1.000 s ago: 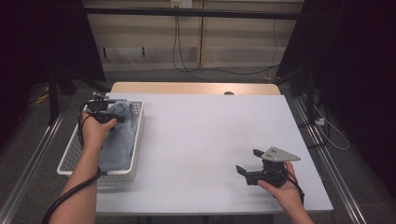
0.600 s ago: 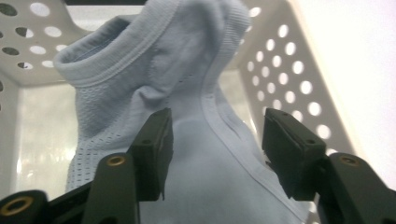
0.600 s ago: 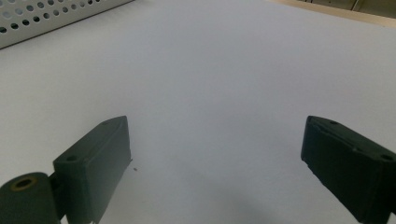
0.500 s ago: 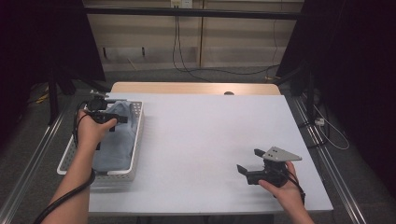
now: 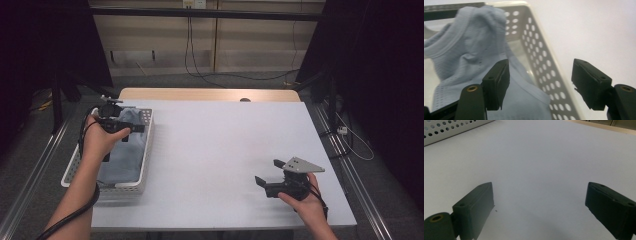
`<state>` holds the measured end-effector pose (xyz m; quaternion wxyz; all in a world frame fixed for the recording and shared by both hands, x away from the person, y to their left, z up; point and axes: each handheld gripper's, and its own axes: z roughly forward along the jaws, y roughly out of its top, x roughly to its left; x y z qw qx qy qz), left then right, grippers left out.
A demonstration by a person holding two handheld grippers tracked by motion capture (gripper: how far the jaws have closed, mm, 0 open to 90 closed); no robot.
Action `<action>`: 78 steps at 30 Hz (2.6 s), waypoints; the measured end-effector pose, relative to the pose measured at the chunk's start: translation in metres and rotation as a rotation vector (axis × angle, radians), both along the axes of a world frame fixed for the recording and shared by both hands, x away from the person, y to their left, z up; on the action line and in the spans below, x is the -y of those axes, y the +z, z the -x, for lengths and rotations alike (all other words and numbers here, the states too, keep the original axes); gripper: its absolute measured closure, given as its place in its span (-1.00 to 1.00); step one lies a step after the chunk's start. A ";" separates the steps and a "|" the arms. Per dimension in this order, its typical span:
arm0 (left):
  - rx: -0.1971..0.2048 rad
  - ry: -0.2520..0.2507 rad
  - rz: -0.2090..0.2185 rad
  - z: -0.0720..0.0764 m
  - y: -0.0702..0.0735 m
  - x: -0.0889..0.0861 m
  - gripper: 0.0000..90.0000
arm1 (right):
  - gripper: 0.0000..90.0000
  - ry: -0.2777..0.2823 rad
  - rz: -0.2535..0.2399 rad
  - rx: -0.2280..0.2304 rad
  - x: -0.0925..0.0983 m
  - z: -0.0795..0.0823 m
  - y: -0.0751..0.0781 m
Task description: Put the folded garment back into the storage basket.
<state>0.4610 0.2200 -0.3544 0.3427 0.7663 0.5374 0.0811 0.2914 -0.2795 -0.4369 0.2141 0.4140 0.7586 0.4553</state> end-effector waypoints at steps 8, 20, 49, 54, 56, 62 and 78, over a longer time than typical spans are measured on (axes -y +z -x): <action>0.002 -0.064 0.003 0.004 0.001 0.014 -0.37 | -0.83 0.001 0.001 0.000 0.001 0.000 0.000; -0.002 -0.124 0.021 0.009 0.001 0.028 -0.45 | -0.83 0.000 -0.002 0.000 0.001 0.001 0.000; 0.021 -0.253 0.030 0.027 0.002 0.066 -0.62 | -0.84 0.010 -0.008 -0.005 0.001 0.001 0.001; 0.026 -0.268 0.034 0.030 0.002 0.072 -0.63 | -0.84 0.014 -0.005 -0.009 0.000 0.001 0.000; 0.022 -0.286 0.030 0.031 0.002 0.074 -0.64 | -0.84 0.017 -0.006 -0.010 0.000 0.001 0.000; 0.028 -0.303 0.031 0.035 0.002 0.079 -0.64 | -0.85 0.021 -0.006 -0.016 0.000 0.001 -0.001; 0.027 -0.358 0.038 0.043 -0.007 0.095 -0.66 | -0.85 0.029 -0.011 -0.022 0.001 0.001 -0.001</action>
